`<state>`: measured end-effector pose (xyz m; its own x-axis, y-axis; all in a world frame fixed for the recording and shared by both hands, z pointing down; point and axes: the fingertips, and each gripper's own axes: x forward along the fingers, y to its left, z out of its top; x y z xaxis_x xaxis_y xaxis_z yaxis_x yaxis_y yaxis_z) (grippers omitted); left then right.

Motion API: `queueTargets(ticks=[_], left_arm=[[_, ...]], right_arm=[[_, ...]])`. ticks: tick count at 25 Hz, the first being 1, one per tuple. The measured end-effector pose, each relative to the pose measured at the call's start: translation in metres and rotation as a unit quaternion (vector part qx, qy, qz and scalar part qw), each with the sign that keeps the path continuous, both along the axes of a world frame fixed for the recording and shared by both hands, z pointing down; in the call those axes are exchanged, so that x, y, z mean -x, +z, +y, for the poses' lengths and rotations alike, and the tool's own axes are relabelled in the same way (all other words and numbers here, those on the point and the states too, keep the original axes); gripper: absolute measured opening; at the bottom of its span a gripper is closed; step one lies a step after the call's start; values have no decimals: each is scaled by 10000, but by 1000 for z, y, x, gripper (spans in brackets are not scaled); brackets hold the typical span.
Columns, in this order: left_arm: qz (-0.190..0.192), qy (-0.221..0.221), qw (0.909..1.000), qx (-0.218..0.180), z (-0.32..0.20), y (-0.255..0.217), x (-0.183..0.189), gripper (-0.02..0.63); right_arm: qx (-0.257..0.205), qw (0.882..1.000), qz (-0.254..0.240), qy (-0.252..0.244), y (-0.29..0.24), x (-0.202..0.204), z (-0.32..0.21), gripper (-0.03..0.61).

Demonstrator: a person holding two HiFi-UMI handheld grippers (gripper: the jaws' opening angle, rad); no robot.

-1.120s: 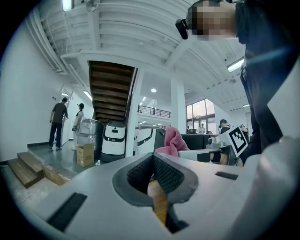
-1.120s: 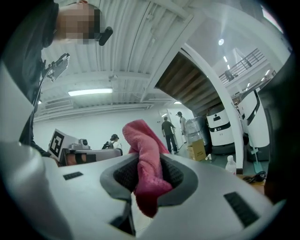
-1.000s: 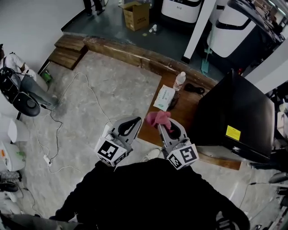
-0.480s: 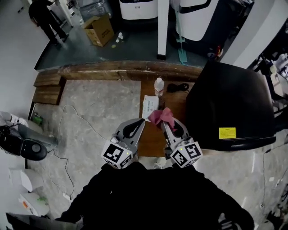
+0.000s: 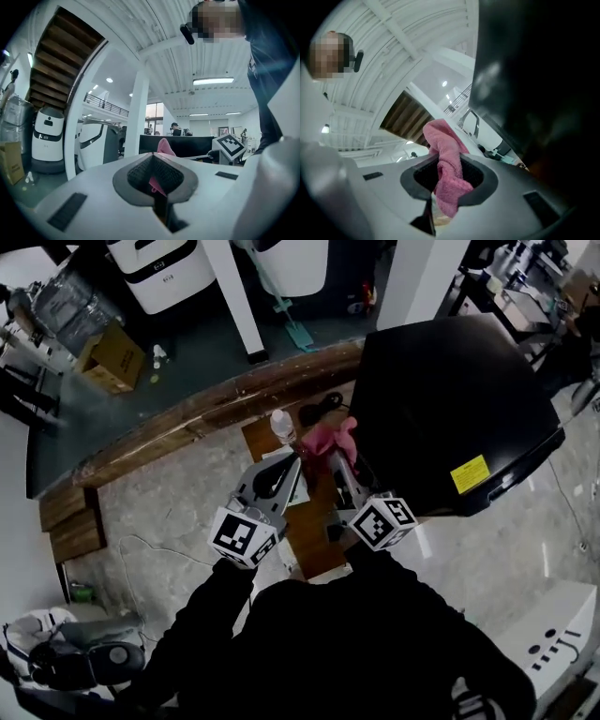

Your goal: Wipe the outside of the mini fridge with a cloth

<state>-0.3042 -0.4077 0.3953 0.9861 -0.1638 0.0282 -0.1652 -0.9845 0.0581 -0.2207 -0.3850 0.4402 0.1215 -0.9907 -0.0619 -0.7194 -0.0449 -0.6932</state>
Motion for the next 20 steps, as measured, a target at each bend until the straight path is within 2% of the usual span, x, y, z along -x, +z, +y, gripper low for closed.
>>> queueTargets(ticks=[4, 8, 15, 17, 20], left_arm=[[57, 433, 9990, -51, -23, -4, -28, 6], [109, 798, 9966, -147, -33, -10, -55, 6], [119, 1099, 9931, -381, -46, -24, -79, 6], [105, 1140, 9927, -383, -47, -21, -85, 6], [23, 1200, 9919, -413, -49, -13, -92, 6]], right_arm=[[-356, 9944, -411, 903, -7, -37, -14, 91], [-790, 9809, -711, 1630, -19, -73, -17, 91], [-1572, 9468, -1506, 2370, -22, -120, -23, 91], [-1628, 9359, -1815, 2543, -12, -131, -21, 91], [-1481, 9229, -2231, 2767, 8, -141, -17, 92]])
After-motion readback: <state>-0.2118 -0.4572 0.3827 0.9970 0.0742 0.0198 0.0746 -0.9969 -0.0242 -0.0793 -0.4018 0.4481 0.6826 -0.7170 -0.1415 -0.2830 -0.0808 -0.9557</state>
